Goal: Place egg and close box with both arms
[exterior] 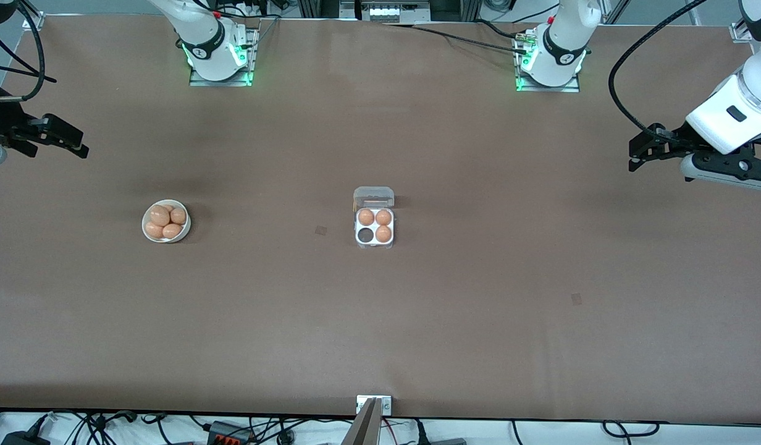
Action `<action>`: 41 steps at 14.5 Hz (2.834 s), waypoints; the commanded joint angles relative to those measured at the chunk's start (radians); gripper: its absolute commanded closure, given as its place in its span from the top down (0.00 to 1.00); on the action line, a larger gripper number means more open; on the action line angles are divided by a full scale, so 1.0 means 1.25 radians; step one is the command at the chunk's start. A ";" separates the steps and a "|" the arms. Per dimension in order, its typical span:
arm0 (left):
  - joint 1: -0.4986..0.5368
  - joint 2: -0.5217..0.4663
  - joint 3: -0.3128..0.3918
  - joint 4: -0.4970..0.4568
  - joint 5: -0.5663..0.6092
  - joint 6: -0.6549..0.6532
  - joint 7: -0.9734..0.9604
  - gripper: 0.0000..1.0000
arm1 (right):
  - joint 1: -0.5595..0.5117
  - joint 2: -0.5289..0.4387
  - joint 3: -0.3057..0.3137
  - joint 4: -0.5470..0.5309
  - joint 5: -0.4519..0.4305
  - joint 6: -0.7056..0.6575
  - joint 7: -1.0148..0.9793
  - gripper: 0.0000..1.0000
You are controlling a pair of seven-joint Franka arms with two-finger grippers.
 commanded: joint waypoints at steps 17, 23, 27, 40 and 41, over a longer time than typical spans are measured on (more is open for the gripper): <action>0.002 0.003 -0.006 0.016 0.018 -0.027 0.012 1.00 | 0.034 0.292 0.001 -0.018 -0.048 0.143 0.008 1.00; 0.002 0.005 -0.006 0.016 0.018 -0.027 0.013 1.00 | -0.028 0.402 -0.003 -0.019 -0.009 0.149 0.009 1.00; 0.002 0.005 -0.005 0.016 0.018 -0.027 0.013 1.00 | -0.053 0.445 -0.003 -0.018 0.037 0.171 -0.003 1.00; 0.003 0.005 0.002 0.016 0.017 -0.040 0.022 1.00 | -0.067 0.482 -0.001 -0.020 0.085 0.166 -0.002 0.70; 0.002 0.005 0.002 0.017 0.017 -0.039 0.022 1.00 | -0.067 0.482 -0.001 -0.020 0.085 0.166 -0.002 0.63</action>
